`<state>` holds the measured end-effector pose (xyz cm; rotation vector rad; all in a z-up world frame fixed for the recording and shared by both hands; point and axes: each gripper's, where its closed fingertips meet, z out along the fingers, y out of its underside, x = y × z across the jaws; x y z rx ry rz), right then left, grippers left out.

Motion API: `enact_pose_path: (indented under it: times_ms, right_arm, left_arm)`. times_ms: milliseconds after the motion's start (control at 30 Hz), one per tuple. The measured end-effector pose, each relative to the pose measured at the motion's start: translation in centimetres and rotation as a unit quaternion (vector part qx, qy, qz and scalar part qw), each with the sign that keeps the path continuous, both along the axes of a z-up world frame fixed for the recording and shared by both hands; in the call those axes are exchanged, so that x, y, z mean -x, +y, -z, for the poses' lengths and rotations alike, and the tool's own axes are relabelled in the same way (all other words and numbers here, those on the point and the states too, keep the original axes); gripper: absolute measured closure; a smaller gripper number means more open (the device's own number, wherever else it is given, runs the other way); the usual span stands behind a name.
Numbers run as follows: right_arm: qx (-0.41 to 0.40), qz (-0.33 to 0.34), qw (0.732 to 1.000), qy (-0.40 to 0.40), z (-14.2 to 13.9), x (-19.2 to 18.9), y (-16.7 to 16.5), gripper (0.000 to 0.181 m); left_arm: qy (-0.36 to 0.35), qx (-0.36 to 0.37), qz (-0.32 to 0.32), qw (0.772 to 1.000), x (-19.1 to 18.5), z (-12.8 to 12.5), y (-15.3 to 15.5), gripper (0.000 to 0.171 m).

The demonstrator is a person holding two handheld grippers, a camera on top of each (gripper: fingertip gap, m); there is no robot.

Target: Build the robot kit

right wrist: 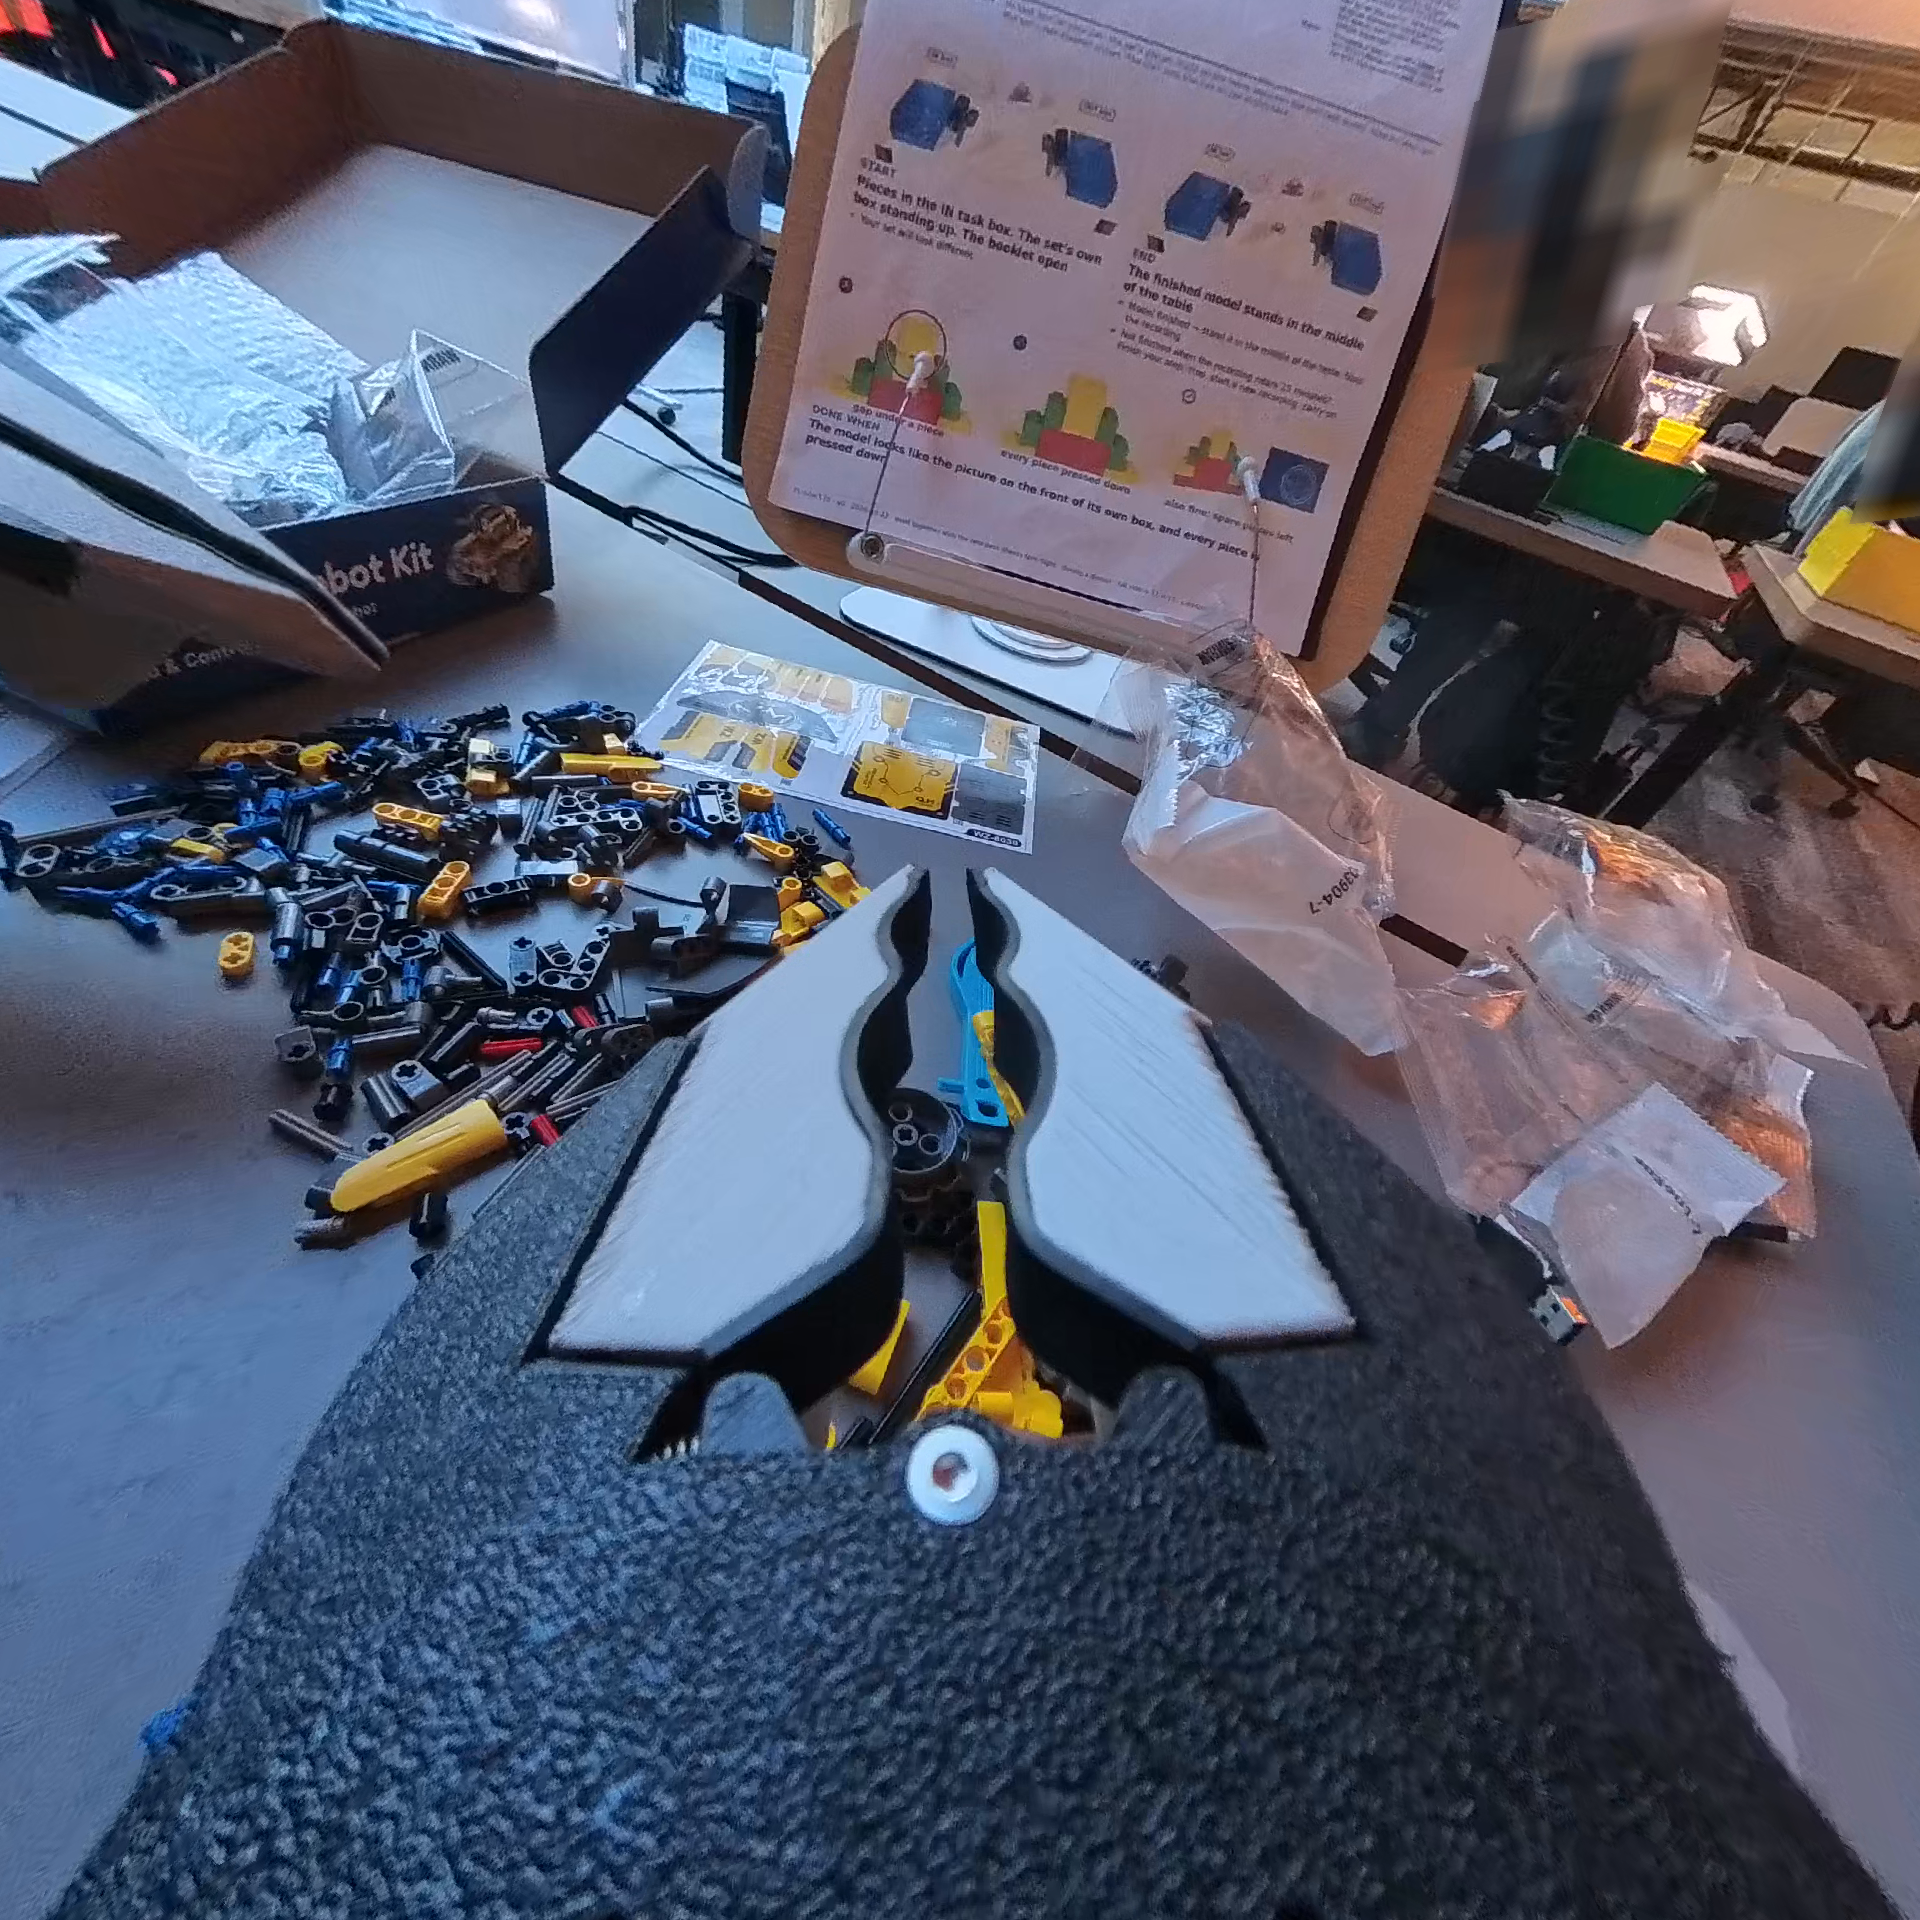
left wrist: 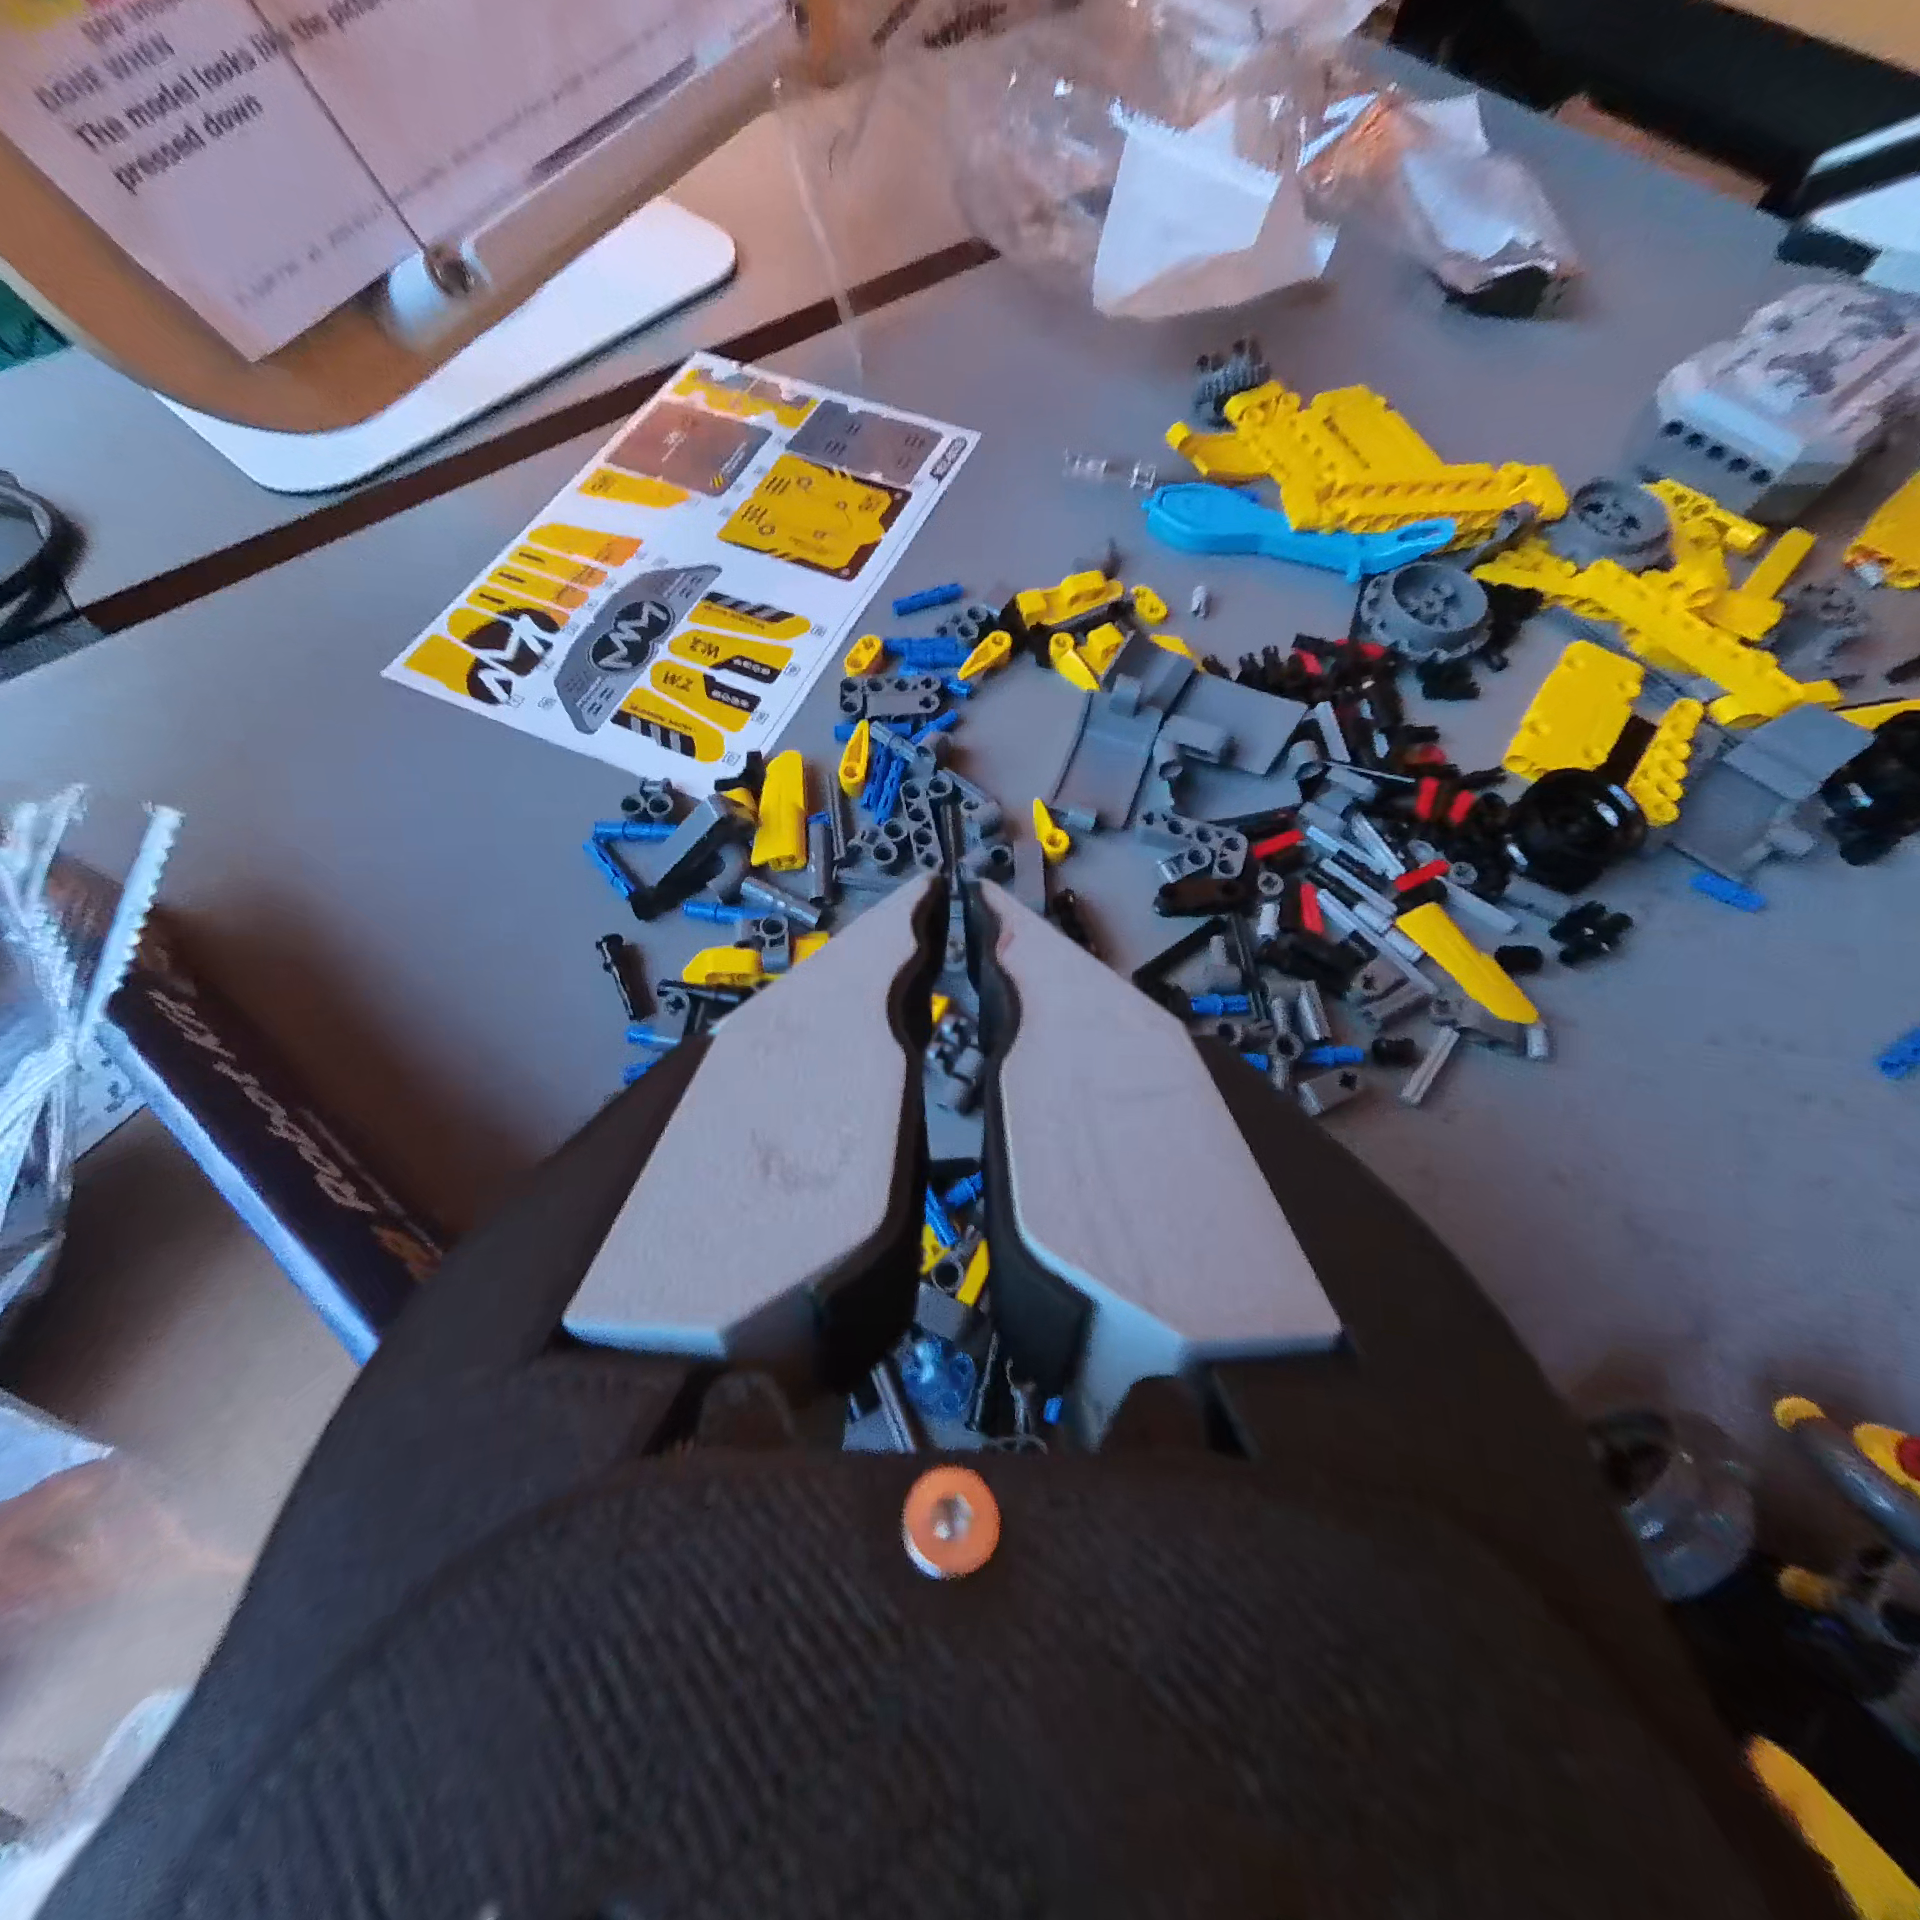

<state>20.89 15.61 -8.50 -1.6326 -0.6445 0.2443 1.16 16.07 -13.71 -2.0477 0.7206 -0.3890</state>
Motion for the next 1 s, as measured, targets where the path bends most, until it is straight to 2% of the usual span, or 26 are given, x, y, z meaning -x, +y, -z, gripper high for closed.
enact_pose_path:
  times_ms: [200,400,600,667,767,1000]
  right_arm:
    - [0.003,-0.001,1.0,-0.004,0.2,0.1,0.1,0.173]
    - [0.008,0.006,1.0,0.0,0.3,-0.7,0.4,0.173]
    - [0.007,-0.003,1.0,0.021,-0.4,-0.8,0.2,0.172]
    - [0.006,-0.008,1.0,0.024,-0.5,-0.6,0.0,0.172]
    - [0.004,-0.019,0.999,0.029,-0.8,-0.2,-0.4,0.172]
    - [0.027,-0.041,0.999,0.018,0.2,1.0,-0.7,0.171]
  left_arm:
    - [0.037,-0.009,-0.004,0.999,0.7,0.6,0.3,0.171]
    - [-0.003,0.011,-0.022,1.0,1.7,0.3,0.9,0.171]
    - [0.019,0.008,-0.033,0.999,2.4,0.7,1.1,0.171]
    - [-0.002,0.005,-0.045,0.999,2.7,0.1,1.4,0.171]
    - [-0.037,0.013,-0.062,0.997,3.1,-0.2,1.8,0.164]
    - [-0.038,0.012,-0.045,0.998,2.4,-0.3,1.3,0.155]
